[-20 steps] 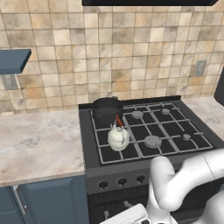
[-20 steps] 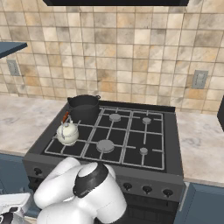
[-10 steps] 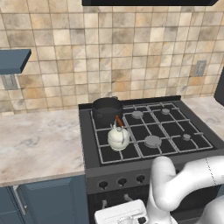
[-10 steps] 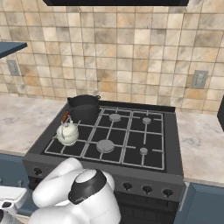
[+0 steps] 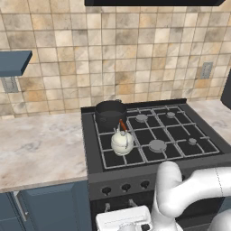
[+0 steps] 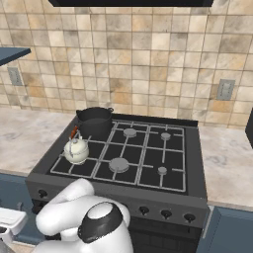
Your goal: Pick the kettle from the counter and place it on a stove burner. Then turn the burner on.
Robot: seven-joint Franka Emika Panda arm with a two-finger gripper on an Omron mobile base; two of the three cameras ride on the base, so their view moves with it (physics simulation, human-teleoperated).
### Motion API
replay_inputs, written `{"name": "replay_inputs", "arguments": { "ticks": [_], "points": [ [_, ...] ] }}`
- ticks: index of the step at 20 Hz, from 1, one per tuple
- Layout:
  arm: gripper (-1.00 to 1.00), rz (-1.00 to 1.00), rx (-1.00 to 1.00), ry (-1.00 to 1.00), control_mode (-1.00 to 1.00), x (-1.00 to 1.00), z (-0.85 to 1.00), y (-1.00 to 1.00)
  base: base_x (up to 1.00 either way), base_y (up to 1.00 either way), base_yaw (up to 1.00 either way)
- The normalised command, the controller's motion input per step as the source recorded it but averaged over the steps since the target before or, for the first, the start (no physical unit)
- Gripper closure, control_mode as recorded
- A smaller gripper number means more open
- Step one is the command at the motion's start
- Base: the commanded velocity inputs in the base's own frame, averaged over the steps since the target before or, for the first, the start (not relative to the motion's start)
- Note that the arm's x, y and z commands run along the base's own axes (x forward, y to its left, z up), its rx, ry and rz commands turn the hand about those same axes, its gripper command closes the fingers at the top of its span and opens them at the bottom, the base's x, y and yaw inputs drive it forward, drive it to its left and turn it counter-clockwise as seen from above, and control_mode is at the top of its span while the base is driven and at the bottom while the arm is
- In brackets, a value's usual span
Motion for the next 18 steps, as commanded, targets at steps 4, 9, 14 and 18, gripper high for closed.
{"name": "replay_inputs", "arguments": {
  "ticks": [4,9,14,18],
  "points": [
    [-1.00,0.00,0.00,0.00,-1.00,0.11,0.00,-0.50,0.00,0.00,0.00],
    [-1.00,0.00,0.00,0.00,-1.00,0.16,0.00,-0.52,0.00,0.00,0.00],
    [-1.00,0.00,0.00,0.00,-1.00,0.05,0.00,0.00,0.00,0.00,0.00],
    [-1.00,0.00,-0.01,0.00,-1.00,0.32,-0.03,0.00,0.00,0.00,0.00]
  ]
}}
